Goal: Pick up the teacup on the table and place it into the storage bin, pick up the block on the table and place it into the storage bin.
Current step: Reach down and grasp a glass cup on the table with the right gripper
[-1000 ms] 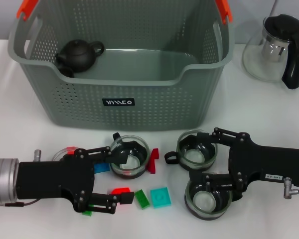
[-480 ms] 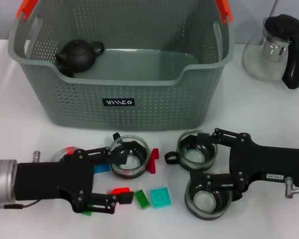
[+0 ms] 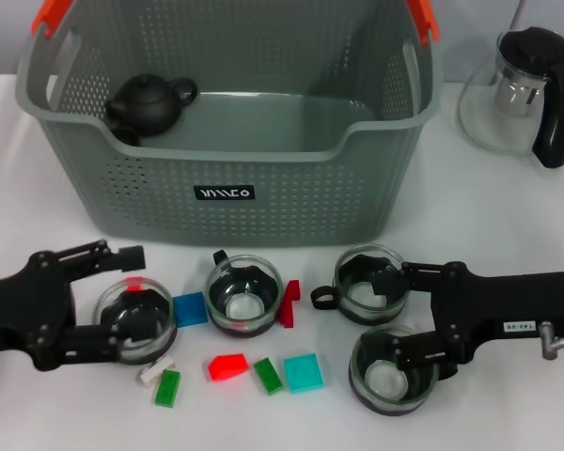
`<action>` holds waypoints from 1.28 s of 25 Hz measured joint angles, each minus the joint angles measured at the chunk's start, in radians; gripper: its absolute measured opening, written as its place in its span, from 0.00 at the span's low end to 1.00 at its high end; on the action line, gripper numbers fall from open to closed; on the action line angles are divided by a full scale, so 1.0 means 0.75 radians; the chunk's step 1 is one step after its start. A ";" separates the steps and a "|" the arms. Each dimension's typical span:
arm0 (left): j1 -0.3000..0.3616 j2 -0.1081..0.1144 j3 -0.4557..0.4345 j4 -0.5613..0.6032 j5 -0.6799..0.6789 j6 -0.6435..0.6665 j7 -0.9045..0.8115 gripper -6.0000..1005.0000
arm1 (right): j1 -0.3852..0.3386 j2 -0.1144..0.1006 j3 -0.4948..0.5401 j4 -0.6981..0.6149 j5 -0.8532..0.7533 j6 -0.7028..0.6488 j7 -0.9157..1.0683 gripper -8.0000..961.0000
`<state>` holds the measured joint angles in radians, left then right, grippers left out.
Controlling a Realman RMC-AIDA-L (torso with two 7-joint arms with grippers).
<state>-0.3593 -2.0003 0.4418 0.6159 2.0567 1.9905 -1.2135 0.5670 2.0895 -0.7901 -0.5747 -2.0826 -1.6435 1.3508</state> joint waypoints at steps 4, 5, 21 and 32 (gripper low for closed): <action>0.004 -0.002 -0.022 0.012 0.033 -0.011 -0.015 0.87 | 0.011 0.000 0.002 -0.064 -0.037 -0.063 0.023 0.98; 0.005 -0.005 -0.023 0.009 0.034 -0.018 -0.011 0.87 | 0.009 -0.001 0.008 -0.089 -0.034 -0.092 0.022 0.98; -0.001 -0.015 -0.021 -0.016 0.039 -0.075 -0.007 0.87 | 0.299 0.018 -0.284 -0.619 -0.530 -0.258 0.580 0.98; 0.018 -0.028 -0.025 -0.035 0.034 -0.079 -0.008 0.87 | 0.430 0.043 -0.767 -0.630 -0.616 -0.181 0.731 0.89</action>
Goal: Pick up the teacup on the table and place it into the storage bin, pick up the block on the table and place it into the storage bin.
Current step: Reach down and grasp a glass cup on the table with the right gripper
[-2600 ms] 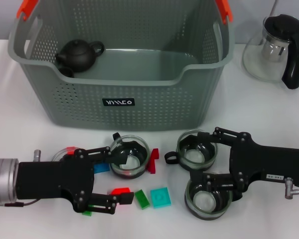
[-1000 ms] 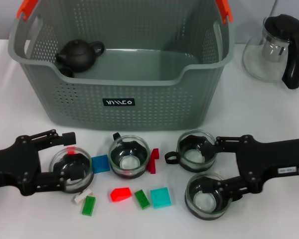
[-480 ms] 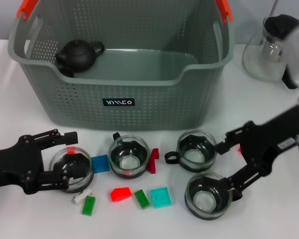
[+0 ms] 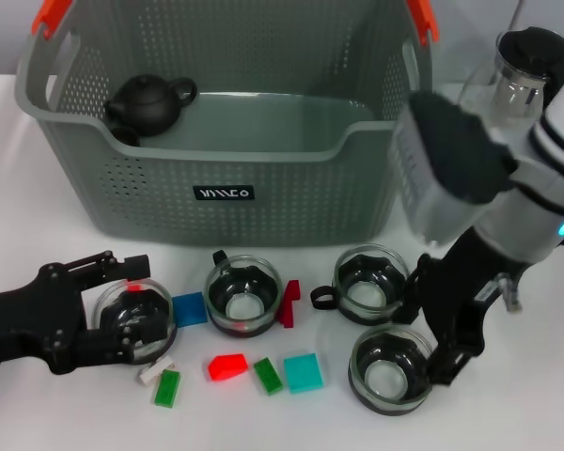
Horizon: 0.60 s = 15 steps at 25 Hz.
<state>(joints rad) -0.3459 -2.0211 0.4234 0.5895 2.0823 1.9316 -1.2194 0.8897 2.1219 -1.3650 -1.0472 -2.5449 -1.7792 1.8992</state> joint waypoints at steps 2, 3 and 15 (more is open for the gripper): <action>0.005 -0.002 0.000 -0.001 -0.003 0.000 0.000 0.87 | 0.000 0.000 -0.062 0.004 0.020 0.001 0.016 0.84; 0.006 -0.003 0.000 -0.001 -0.004 -0.001 0.000 0.87 | -0.003 0.000 -0.087 0.003 0.035 -0.002 0.025 0.81; 0.001 -0.012 0.000 -0.010 0.003 -0.036 0.000 0.87 | -0.030 -0.003 -0.349 0.029 0.127 0.099 0.121 0.81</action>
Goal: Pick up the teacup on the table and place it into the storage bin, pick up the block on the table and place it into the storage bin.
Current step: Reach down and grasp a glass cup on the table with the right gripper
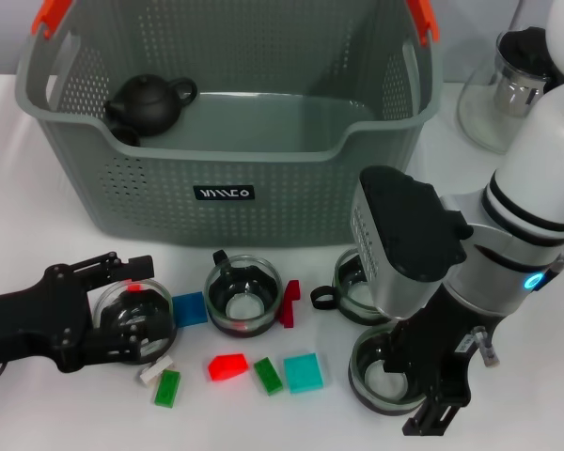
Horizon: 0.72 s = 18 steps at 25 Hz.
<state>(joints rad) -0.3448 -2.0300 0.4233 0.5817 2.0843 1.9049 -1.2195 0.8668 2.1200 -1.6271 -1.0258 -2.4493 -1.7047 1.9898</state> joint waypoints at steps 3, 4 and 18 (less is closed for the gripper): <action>0.003 0.000 0.000 0.000 0.001 -0.002 0.000 0.87 | -0.013 -0.001 -0.025 0.000 0.011 0.023 0.003 0.80; 0.004 0.000 0.000 -0.001 0.001 -0.002 0.000 0.87 | -0.016 -0.001 -0.034 0.000 0.014 0.029 0.003 0.80; 0.010 0.001 0.000 -0.005 -0.008 -0.035 0.002 0.87 | -0.041 -0.004 -0.120 -0.002 0.051 0.049 0.018 0.35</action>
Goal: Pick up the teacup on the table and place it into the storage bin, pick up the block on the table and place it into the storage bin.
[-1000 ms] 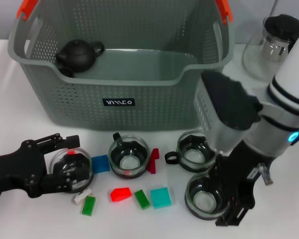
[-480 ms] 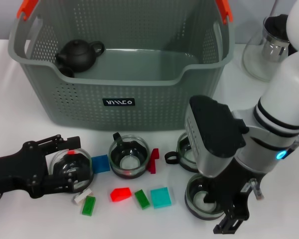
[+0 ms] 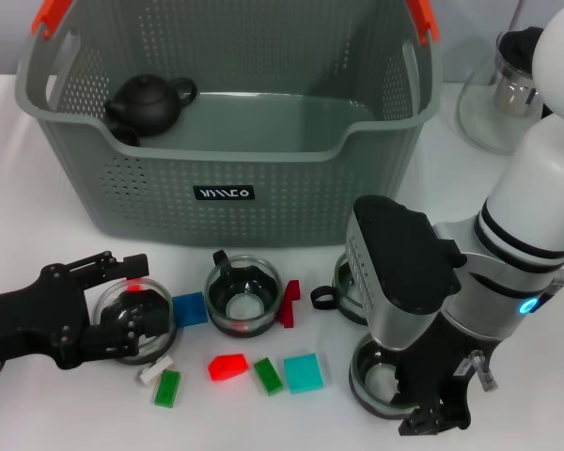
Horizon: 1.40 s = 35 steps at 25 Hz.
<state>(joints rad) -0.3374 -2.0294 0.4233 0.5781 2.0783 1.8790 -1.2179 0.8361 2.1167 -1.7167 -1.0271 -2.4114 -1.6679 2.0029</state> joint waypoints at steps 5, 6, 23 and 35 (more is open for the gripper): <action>0.001 -0.002 0.000 0.000 0.000 -0.001 0.001 0.87 | -0.004 0.000 -0.007 -0.002 -0.001 0.008 0.011 0.25; 0.001 -0.002 0.000 0.000 0.000 -0.001 0.001 0.87 | -0.005 -0.002 -0.006 -0.005 -0.002 0.008 0.013 0.23; 0.003 0.000 -0.002 0.000 -0.002 0.000 0.000 0.87 | -0.040 -0.022 0.427 -0.345 0.040 -0.370 -0.054 0.07; -0.002 0.007 -0.037 0.000 -0.002 0.000 -0.006 0.87 | -0.103 -0.047 0.774 -0.443 0.472 -0.413 -0.144 0.07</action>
<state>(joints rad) -0.3390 -2.0240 0.3959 0.5783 2.0771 1.8792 -1.2227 0.7590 2.0818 -1.1362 -1.3596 -2.0573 -1.9774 1.8949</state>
